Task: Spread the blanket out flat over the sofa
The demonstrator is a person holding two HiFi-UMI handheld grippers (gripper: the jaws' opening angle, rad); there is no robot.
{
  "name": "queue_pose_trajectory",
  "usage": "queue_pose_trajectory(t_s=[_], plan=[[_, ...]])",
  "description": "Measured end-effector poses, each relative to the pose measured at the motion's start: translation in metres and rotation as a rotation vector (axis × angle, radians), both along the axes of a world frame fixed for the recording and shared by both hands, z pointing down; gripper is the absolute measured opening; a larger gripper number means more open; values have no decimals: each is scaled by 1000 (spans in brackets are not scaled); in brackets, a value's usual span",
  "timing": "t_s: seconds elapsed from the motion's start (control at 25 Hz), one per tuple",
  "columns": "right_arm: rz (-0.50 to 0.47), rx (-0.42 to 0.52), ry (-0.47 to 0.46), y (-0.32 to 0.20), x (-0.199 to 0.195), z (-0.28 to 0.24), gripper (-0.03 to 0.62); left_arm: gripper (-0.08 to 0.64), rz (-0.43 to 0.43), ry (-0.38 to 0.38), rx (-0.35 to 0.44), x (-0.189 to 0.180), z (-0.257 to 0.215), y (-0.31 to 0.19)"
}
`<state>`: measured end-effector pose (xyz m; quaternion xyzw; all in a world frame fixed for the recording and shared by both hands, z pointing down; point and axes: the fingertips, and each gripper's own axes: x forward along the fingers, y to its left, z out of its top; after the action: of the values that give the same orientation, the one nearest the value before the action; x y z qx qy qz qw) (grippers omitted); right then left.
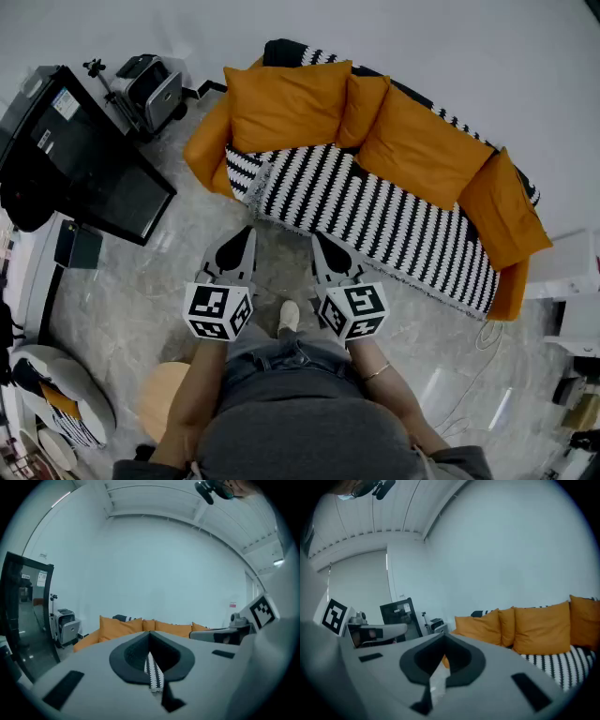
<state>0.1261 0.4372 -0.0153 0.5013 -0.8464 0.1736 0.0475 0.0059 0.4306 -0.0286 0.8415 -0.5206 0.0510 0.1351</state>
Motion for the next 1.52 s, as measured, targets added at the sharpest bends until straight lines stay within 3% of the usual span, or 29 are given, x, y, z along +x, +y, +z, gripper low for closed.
queue_pose_trajectory(t_s=[0.84, 1.16, 1.52], plan=[[-22, -74, -90, -27, 11, 13, 11, 18, -55, -18, -72, -3, 14, -31], [7, -121, -67, -79, 0, 31, 11, 18, -41, -32, -130, -21, 43, -89], [54, -175, -44, -182, -11, 47, 11, 18, 1, -63, -194, -35, 73, -193]])
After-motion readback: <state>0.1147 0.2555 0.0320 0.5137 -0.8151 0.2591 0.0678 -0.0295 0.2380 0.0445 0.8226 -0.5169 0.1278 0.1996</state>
